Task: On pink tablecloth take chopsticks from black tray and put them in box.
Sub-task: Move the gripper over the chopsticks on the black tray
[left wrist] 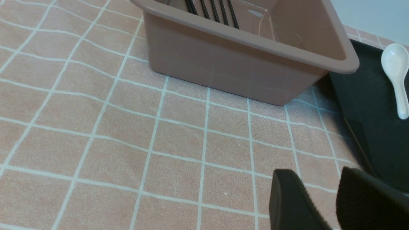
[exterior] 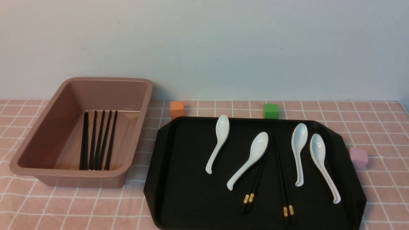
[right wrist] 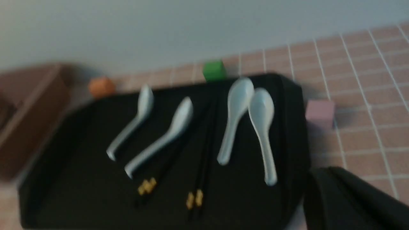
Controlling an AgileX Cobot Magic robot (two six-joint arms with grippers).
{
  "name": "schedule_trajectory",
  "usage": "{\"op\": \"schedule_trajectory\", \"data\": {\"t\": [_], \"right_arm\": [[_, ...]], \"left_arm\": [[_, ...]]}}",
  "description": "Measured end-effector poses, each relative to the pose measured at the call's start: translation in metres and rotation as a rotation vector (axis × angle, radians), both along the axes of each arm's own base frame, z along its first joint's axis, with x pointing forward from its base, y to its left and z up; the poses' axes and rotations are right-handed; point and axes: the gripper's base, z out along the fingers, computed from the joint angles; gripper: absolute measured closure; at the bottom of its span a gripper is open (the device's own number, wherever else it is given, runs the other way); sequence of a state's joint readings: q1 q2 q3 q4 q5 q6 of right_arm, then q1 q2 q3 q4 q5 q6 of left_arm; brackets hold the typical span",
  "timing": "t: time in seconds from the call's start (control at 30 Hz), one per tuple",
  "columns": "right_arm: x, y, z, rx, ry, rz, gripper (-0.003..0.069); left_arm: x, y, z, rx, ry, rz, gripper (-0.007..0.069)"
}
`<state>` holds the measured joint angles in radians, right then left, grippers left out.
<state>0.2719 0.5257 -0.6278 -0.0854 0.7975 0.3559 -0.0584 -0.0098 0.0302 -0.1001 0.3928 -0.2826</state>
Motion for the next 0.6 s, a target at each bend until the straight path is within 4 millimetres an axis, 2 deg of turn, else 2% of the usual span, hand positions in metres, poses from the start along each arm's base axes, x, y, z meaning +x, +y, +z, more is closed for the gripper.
{"op": "schedule_trajectory", "data": {"t": [0.1, 0.17, 0.2, 0.27, 0.3, 0.43, 0.5, 0.6], "right_arm": [[0.027, 0.009, 0.003, -0.130, 0.260, 0.053, 0.0662], [0.037, 0.012, 0.000, -0.155, 0.326, 0.060, 0.0662], [0.057, 0.018, -0.008, -0.181, 0.430, 0.067, 0.0662], [0.068, 0.022, -0.013, -0.184, 0.471, 0.074, 0.0662], [0.082, 0.029, -0.025, -0.173, 0.537, 0.086, 0.0661], [0.113, 0.052, -0.056, -0.097, 0.633, 0.122, 0.0645], [0.120, 0.062, -0.064, -0.091, 0.647, 0.144, 0.0634], [0.133, 0.088, -0.081, -0.101, 0.667, 0.200, 0.0592]], "left_arm": [[0.000, 0.000, 0.000, 0.000, 0.000, 0.000, 0.0386], [0.000, 0.000, 0.000, 0.000, 0.000, 0.000, 0.0386], [0.000, 0.000, 0.000, 0.000, 0.000, 0.000, 0.0386], [0.000, 0.000, 0.000, 0.000, 0.000, 0.000, 0.0386], [0.000, 0.000, 0.000, 0.000, 0.000, 0.000, 0.0386], [0.000, 0.000, 0.000, 0.000, 0.000, 0.000, 0.0386], [0.000, 0.000, 0.000, 0.000, 0.000, 0.000, 0.0386], [0.000, 0.000, 0.000, 0.000, 0.000, 0.000, 0.0386]]}}
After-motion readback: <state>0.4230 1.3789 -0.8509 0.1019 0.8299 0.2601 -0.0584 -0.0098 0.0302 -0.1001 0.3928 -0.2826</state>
